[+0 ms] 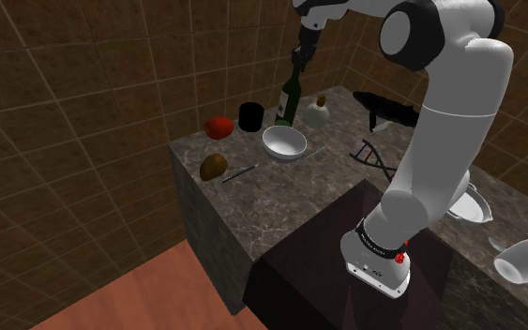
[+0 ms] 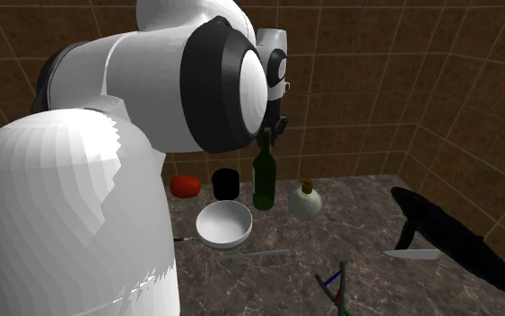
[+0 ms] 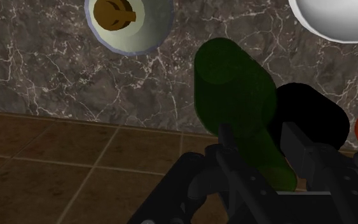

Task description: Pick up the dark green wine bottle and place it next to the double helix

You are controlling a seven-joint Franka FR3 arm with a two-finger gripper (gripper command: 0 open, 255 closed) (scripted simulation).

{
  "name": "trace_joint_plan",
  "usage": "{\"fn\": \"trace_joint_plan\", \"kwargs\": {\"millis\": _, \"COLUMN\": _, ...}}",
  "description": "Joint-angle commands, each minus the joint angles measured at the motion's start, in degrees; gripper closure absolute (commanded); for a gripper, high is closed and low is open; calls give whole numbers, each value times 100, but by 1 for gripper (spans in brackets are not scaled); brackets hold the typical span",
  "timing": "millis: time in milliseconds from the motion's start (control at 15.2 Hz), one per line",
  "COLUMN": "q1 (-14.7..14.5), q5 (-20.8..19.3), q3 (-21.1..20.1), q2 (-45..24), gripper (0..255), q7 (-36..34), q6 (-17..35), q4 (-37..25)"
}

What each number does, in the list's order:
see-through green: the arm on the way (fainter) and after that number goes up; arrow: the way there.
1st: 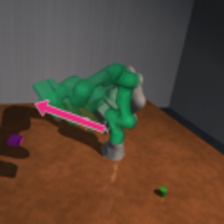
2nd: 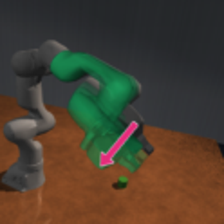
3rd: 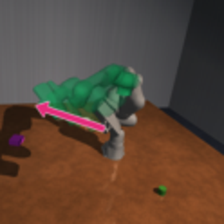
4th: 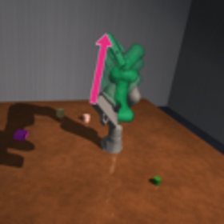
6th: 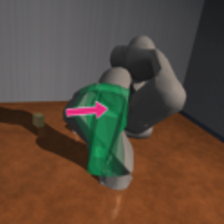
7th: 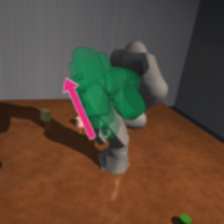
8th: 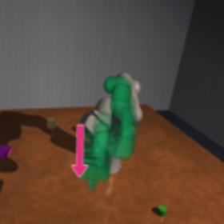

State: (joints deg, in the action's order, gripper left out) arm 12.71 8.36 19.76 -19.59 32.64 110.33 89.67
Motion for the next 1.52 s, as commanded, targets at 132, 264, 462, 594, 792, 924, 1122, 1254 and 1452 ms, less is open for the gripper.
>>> {"fn": "trace_joint_plan", "kwargs": {"millis": 132, "q1": 0, "q5": 0, "q3": 0, "q2": 0, "gripper": 255, "q7": 0, "q6": 0, "q4": 1}}
{"fn": "trace_joint_plan", "kwargs": {"millis": 264, "q1": 0, "q5": 0, "q3": 0, "q2": 0, "gripper": 255, "q7": 0, "q6": 0, "q4": 1}}
{"fn": "trace_joint_plan", "kwargs": {"millis": 462, "q1": 0, "q5": 0, "q3": 0, "q2": 0, "gripper": 255, "q7": 0, "q6": 1, "q4": 1}}
{"fn": "trace_joint_plan", "kwargs": {"millis": 594, "q1": 4, "q5": -12, "q3": 6, "q2": 22, "gripper": 255, "q7": -12, "q6": -143, "q4": -122}}
{"fn": "trace_joint_plan", "kwargs": {"millis": 792, "q1": 13, "q5": -26, "q3": 13, "q2": 43, "gripper": 255, "q7": -28, "q6": -365, "q4": -325}}
{"fn": "trace_joint_plan", "kwargs": {"millis": 924, "q1": 20, "q5": -33, "q3": 18, "q2": 50, "gripper": 255, "q7": -37, "q6": -515, "q4": -469}}
{"fn": "trace_joint_plan", "kwargs": {"millis": 1122, "q1": 35, "q5": -38, "q3": 24, "q2": 50, "gripper": 255, "q7": -49, "q6": -746, "q4": -700}}
{"fn": "trace_joint_plan", "kwargs": {"millis": 1254, "q1": 47, "q5": -38, "q3": 28, "q2": 42, "gripper": 255, "q7": -56, "q6": -903, "q4": -866}}
{"fn": "trace_joint_plan", "kwargs": {"millis": 1452, "q1": 70, "q5": -34, "q3": 33, "q2": 18, "gripper": 255, "q7": -64, "q6": -1146, "q4": -1133}}
